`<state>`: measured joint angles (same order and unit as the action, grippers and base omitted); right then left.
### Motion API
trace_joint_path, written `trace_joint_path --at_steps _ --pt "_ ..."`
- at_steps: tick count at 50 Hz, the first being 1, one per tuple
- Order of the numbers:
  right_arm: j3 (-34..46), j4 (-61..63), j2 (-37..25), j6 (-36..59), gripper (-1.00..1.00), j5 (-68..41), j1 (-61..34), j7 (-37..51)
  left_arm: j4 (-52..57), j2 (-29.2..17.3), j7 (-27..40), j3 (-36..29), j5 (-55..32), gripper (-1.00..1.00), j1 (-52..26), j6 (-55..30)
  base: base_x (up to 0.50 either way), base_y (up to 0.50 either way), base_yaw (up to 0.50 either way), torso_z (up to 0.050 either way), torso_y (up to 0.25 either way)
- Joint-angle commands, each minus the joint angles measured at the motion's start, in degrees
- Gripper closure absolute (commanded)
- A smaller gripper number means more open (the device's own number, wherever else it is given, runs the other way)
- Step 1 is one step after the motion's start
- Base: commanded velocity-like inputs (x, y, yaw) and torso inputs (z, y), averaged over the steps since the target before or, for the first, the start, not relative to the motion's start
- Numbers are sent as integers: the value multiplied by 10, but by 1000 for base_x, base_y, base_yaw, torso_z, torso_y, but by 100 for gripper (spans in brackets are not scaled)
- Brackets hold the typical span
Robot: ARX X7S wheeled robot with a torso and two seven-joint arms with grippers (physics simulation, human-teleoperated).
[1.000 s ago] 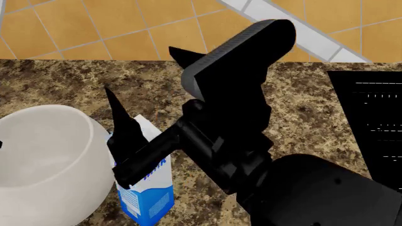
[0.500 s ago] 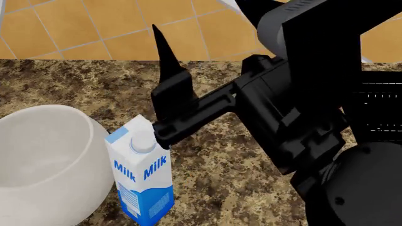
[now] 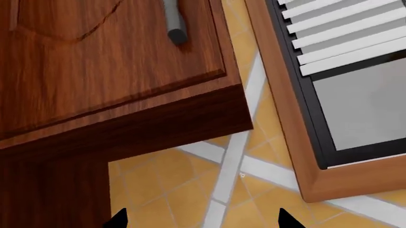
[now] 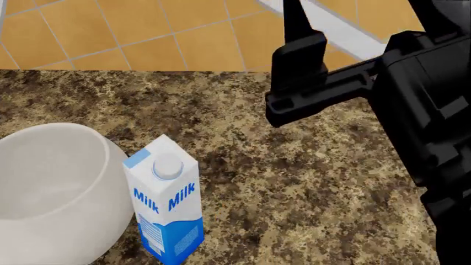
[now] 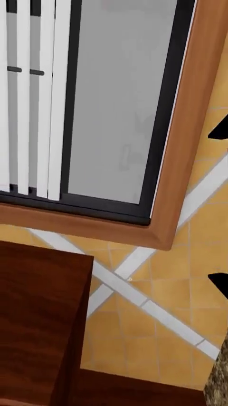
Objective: Place the eggs and milk next to the bowl.
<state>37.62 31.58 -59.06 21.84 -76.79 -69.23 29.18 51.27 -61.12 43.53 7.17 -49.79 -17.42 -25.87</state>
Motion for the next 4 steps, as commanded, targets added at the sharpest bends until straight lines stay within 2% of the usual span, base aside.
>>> trace_joint_path --at_steps 1,4 --pt "-36 3 -29 -7 -100 -8 3 7 -6 -11 4 91 9 -100 47 12 0 0 0 0 0" --pt "-42 8 -41 -10 -100 -12 6 14 8 -22 15 119 -9 -100 56 0 0 0 0 0 0"
